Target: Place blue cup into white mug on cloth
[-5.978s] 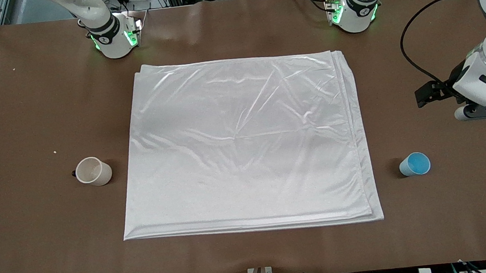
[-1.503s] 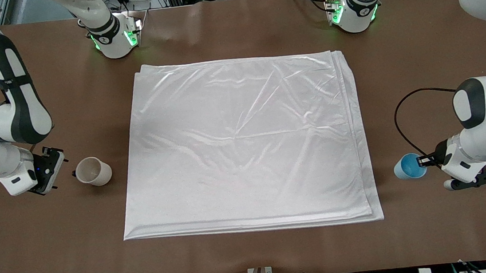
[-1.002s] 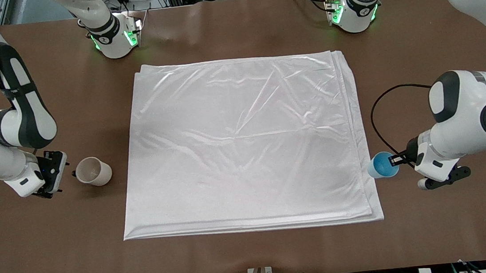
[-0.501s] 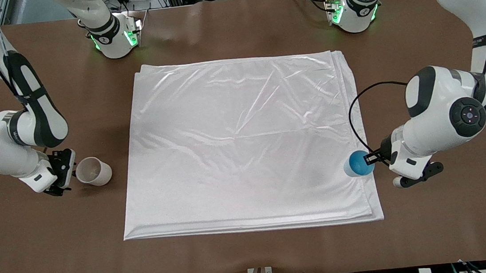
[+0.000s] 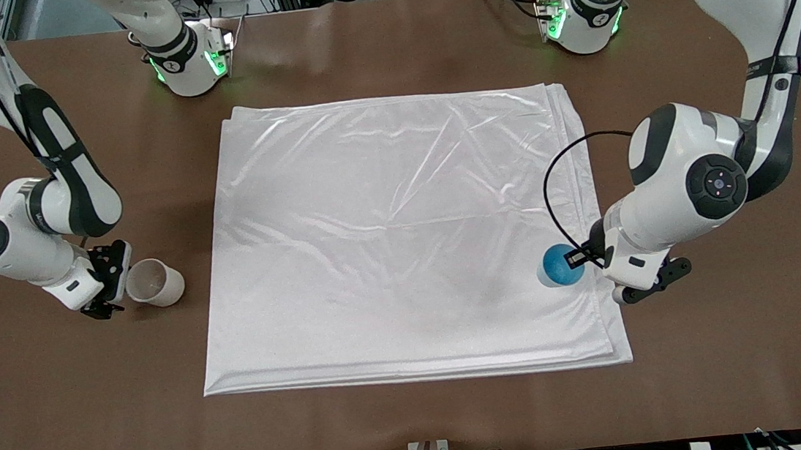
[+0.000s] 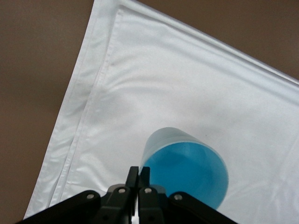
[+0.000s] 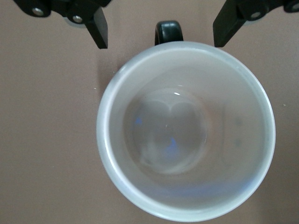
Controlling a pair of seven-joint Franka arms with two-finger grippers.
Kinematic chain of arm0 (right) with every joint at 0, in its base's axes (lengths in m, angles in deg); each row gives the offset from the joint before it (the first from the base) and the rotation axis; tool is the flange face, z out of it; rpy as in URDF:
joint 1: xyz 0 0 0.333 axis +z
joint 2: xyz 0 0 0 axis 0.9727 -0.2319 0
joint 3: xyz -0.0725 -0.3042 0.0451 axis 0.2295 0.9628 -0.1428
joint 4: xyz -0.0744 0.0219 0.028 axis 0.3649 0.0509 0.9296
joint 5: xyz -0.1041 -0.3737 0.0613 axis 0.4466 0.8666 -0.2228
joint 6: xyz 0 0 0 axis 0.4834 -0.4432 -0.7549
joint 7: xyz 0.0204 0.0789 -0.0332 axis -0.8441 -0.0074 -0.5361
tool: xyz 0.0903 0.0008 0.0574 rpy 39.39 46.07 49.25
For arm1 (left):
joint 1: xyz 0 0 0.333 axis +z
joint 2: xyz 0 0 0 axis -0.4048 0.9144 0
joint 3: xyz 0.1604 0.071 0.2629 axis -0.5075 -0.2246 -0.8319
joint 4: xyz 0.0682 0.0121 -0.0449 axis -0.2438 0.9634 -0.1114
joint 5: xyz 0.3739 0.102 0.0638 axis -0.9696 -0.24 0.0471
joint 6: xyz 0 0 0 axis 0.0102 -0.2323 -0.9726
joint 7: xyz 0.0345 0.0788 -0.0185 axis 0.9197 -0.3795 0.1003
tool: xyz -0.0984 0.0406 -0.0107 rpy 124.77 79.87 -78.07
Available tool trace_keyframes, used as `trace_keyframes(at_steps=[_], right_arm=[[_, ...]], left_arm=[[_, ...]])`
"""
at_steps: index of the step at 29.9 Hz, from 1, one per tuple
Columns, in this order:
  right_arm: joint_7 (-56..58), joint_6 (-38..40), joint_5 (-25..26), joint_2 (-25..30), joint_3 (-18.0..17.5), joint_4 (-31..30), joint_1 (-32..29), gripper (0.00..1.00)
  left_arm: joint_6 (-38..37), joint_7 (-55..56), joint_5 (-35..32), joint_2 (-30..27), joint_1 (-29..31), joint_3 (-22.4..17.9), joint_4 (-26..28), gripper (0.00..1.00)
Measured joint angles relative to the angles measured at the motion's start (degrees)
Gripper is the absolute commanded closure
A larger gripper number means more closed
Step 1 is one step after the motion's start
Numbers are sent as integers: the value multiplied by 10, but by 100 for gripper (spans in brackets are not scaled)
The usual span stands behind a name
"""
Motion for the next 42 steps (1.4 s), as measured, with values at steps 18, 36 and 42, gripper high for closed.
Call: trace_keyframes(at_steps=[18, 36, 42], right_arm=[[16, -3, 0, 2, 0, 0, 0, 100], [2, 13, -8, 39, -35, 5, 1, 100], [-43, 57, -8, 51, -79, 25, 4, 100]], left_arm=[[0, 20, 0, -12, -18, 9, 0, 100], [-10, 42, 0, -18, -28, 10, 0, 100], [-11, 53, 0, -21, -35, 11, 0, 100]])
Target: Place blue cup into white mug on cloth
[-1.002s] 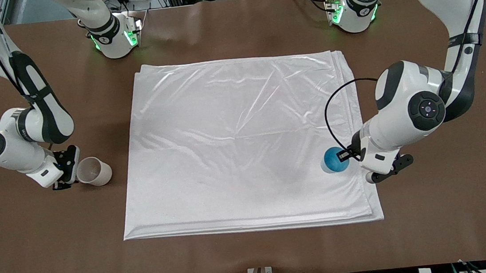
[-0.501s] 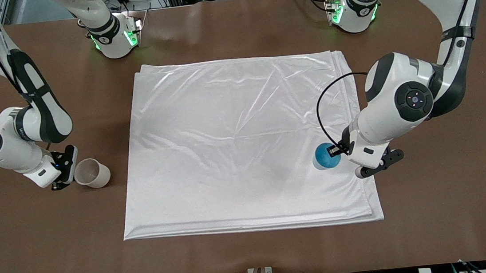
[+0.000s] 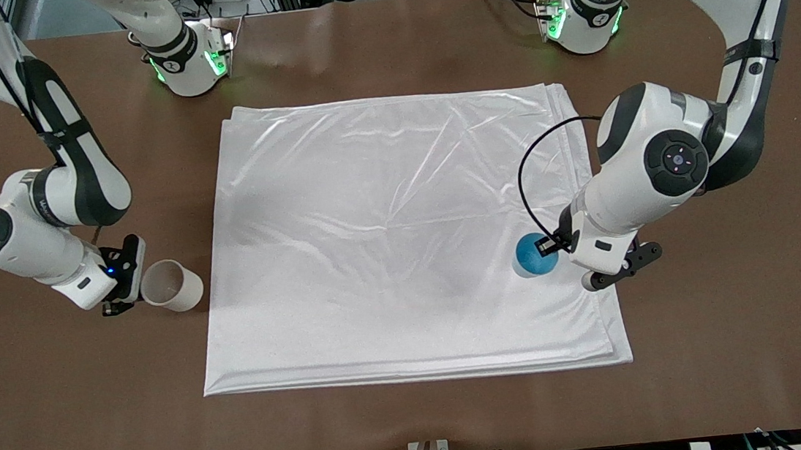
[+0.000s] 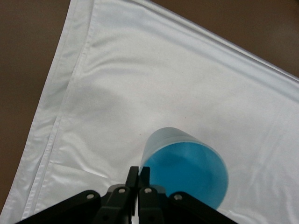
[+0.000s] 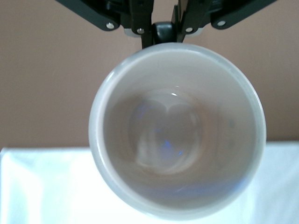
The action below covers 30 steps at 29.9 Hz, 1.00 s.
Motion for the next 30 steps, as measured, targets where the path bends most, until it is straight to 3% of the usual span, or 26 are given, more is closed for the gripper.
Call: trace_keyframes(at_steps=[6, 20, 30], right_arm=[[-82, 20, 0, 2, -26, 23, 31, 100], [-285, 53, 0, 2, -30, 47, 175, 100], [-364, 53, 0, -2, -30, 58, 265, 100]], left_arm=[[0, 11, 0, -1, -7, 0, 0, 100], [0, 41, 0, -1, -19, 0, 0, 100], [-1, 64, 0, -1, -37, 1, 0, 100]])
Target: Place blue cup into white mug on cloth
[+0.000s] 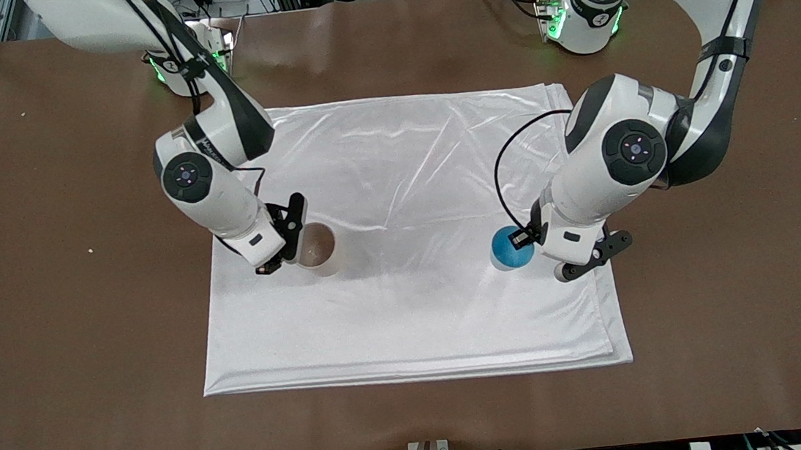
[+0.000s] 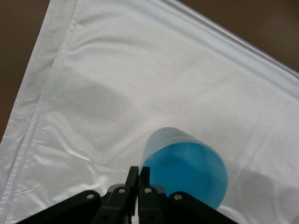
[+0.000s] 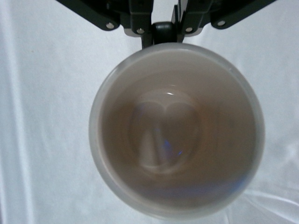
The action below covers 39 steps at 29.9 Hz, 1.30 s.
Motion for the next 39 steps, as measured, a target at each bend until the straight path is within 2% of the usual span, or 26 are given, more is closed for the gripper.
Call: trace_keyframes(at_steps=[7, 16, 31, 39], right_arm=[[-65, 0, 4, -20, 2, 22, 58, 100], [-182, 1, 63, -55, 3, 46, 121, 100], [-234, 1, 82, -96, 5, 64, 156, 100], [-241, 0, 89, -111, 7, 66, 162, 91]], left_arm=[[0, 15, 0, 0, -13, 0, 0, 100], [0, 21, 0, 0, -20, 0, 0, 100], [-1, 21, 0, 0, -20, 0, 1, 100], [-3, 28, 0, 0, -33, 0, 4, 100]])
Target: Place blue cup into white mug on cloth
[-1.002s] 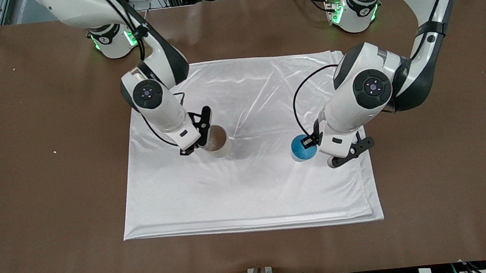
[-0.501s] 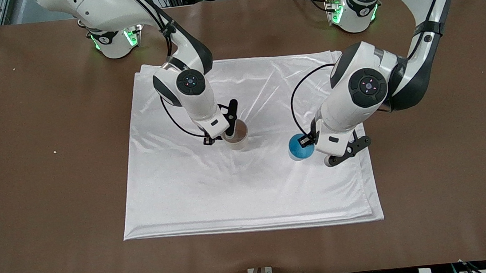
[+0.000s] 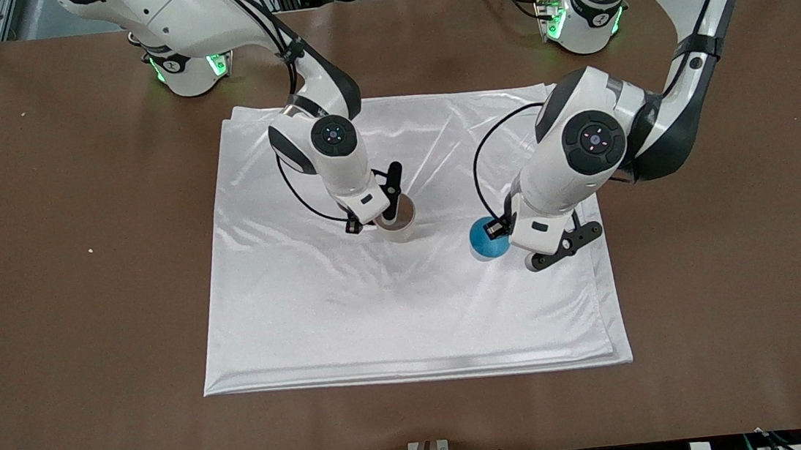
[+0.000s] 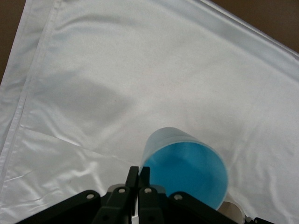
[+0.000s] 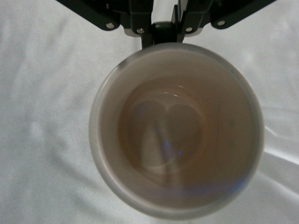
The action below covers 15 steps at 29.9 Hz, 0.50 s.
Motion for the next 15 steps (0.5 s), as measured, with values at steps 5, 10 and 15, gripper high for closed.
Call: trace_keyframes(at_steps=[5, 10, 15], right_arm=[[0, -3, 0, -6, 3, 1, 0, 82], [0, -8, 3, -7, 5, 1, 0, 70], [0, -8, 9, -7, 6, 1, 0, 59]], left_arm=[[0, 4, 0, 0, -8, 0, 2, 100], [0, 7, 0, 0, -11, 0, 2, 100], [0, 9, 0, 0, -16, 0, 2, 100]])
